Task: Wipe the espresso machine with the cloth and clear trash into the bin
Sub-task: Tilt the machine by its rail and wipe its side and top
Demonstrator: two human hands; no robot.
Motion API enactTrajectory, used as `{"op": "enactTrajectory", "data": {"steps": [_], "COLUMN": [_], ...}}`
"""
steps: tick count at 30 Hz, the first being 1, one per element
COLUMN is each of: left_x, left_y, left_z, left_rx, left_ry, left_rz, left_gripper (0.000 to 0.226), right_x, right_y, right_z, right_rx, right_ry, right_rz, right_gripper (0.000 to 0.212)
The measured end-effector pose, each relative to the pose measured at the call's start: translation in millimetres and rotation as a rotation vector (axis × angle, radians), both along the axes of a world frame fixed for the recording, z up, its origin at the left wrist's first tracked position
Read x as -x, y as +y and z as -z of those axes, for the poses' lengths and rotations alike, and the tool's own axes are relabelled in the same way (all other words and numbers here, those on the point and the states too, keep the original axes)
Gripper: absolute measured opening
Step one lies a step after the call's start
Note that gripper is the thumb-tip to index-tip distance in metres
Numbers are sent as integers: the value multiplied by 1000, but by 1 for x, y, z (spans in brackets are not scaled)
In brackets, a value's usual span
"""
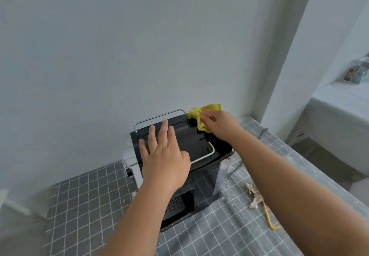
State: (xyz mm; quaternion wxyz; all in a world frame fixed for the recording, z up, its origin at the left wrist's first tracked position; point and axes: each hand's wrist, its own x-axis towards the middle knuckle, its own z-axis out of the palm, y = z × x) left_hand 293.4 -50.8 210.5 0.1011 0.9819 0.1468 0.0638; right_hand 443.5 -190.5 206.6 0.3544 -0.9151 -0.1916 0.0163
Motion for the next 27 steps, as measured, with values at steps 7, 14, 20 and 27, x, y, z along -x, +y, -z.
{"op": "enactTrajectory", "data": {"steps": [7,14,20,27], "left_x": [6,7,7,11], "left_y": [-3,-7,-4,-3], "left_z": [7,8,10,12], "left_rx": [50,69,105,114], "left_ry": [-76,-82,-71,-96], "left_rz": [-254,-370,-406,-400], "left_gripper": [65,66,66,66], "right_x": [6,7,-10,-21], "right_y": [-27,21,26,-18], "right_z": [7,-18,-27,-15], "right_rx": [-58,212,278,183], "right_ry": [-8,6,80,-53], "right_rz": [-420,-775,-822,-736], "right_gripper": [27,50,47,46]}}
